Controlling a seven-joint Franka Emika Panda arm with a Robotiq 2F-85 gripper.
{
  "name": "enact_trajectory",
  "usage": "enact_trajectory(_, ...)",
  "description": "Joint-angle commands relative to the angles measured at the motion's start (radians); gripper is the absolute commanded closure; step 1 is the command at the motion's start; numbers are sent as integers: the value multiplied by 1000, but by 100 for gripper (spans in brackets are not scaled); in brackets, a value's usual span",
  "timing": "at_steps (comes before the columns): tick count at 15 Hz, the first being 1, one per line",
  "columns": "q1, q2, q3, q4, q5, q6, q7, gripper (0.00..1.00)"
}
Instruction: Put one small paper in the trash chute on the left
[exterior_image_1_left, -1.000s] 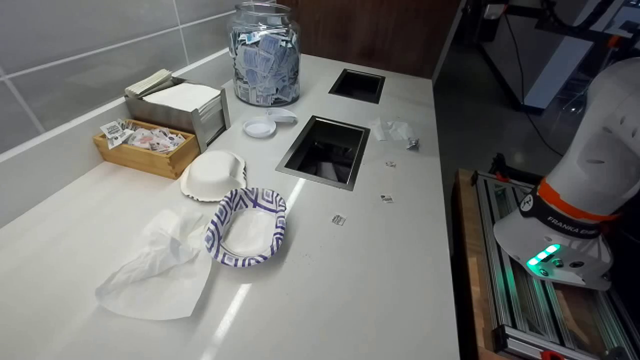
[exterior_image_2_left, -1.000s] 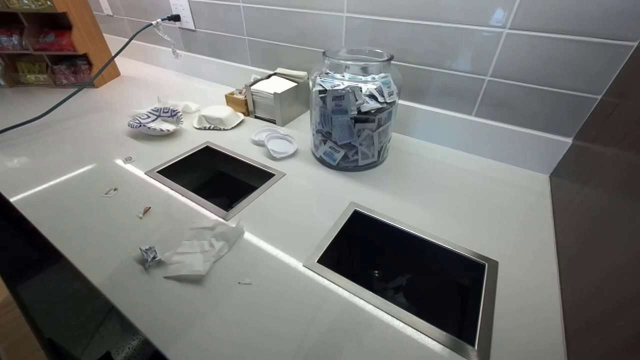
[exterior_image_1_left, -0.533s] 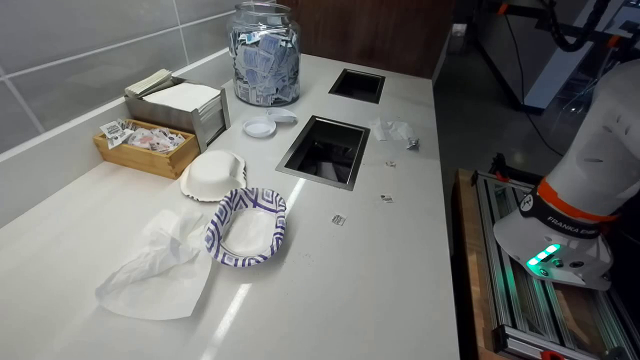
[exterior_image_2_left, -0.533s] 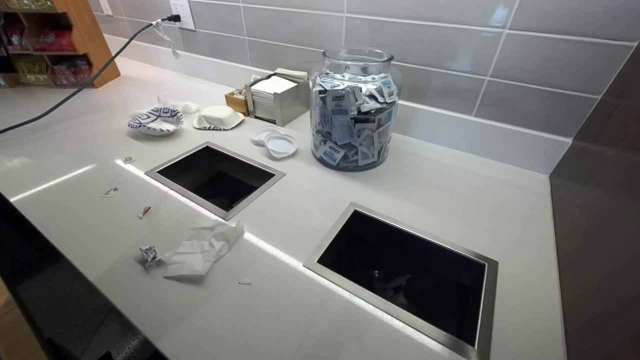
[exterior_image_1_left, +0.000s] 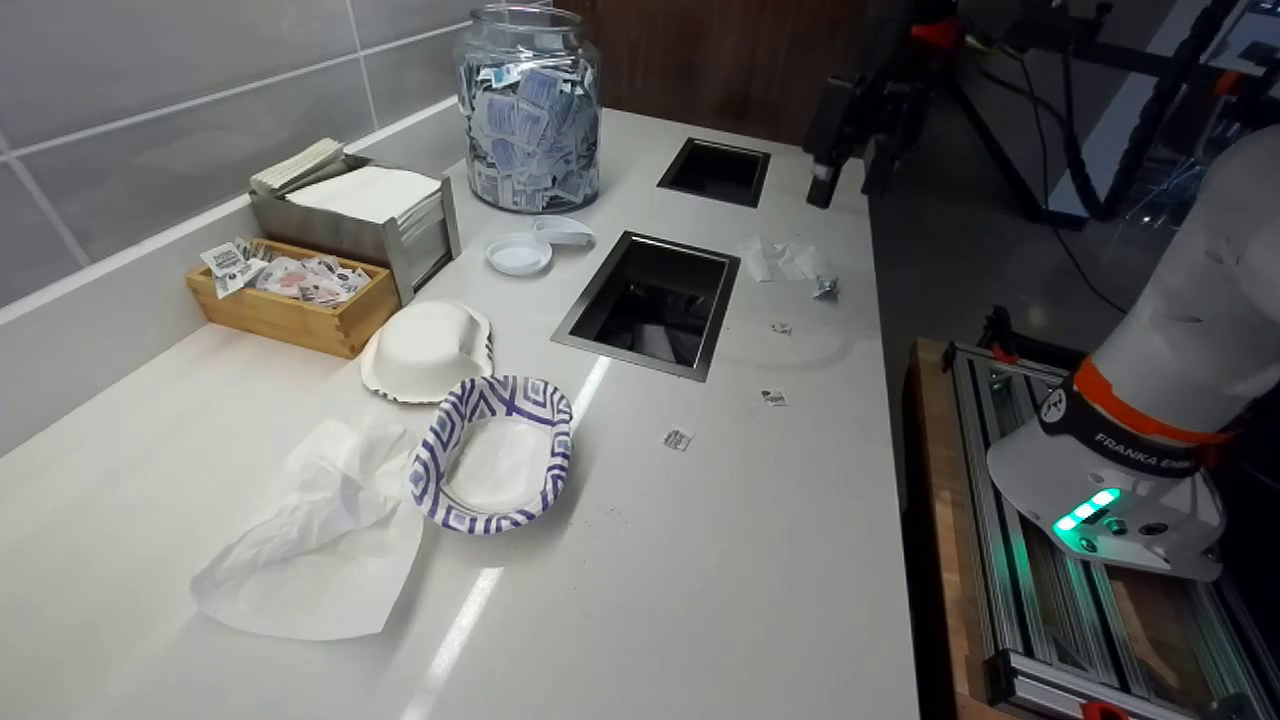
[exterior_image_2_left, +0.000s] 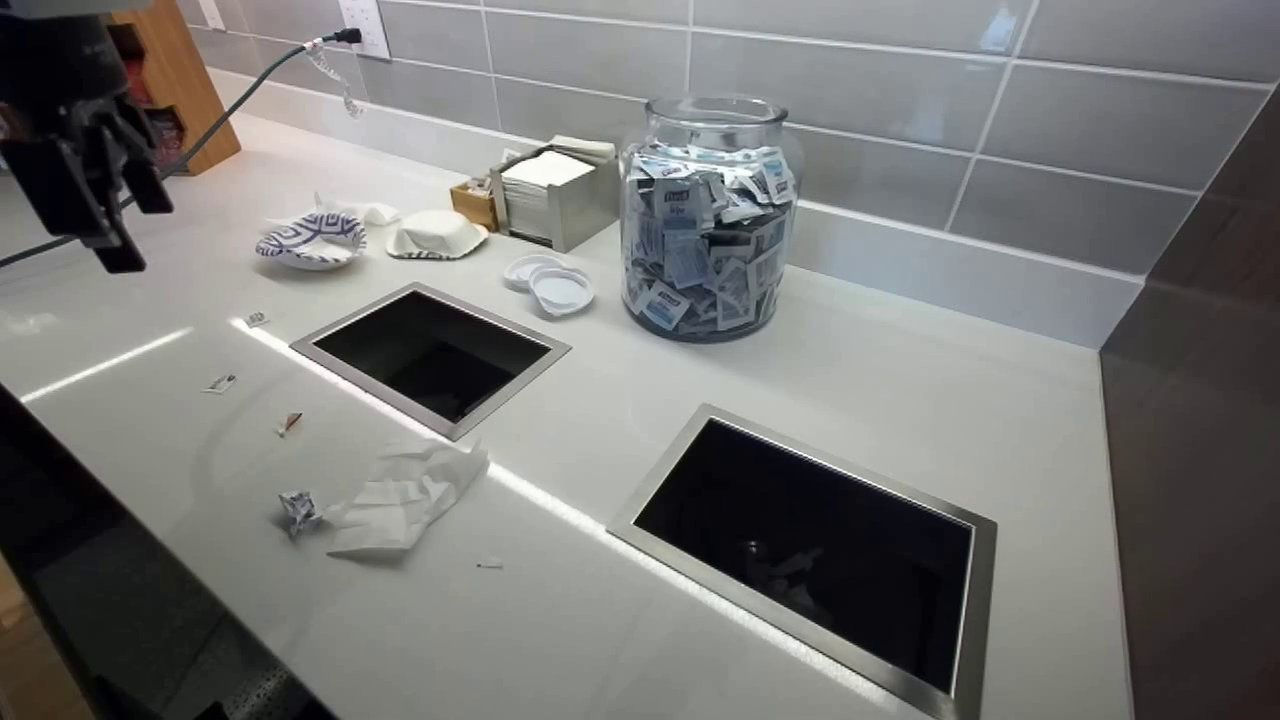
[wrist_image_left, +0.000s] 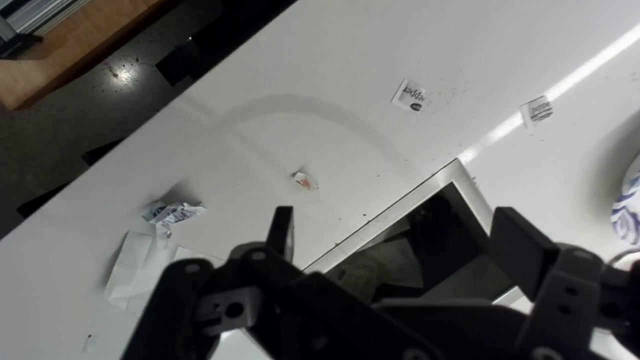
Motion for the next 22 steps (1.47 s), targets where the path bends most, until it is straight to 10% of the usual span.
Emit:
enact_trajectory(1,-49,102,47,-19,-62,105,112,0)
enact_trajectory(22,-35,543,-69,-27,-70,370,114,0)
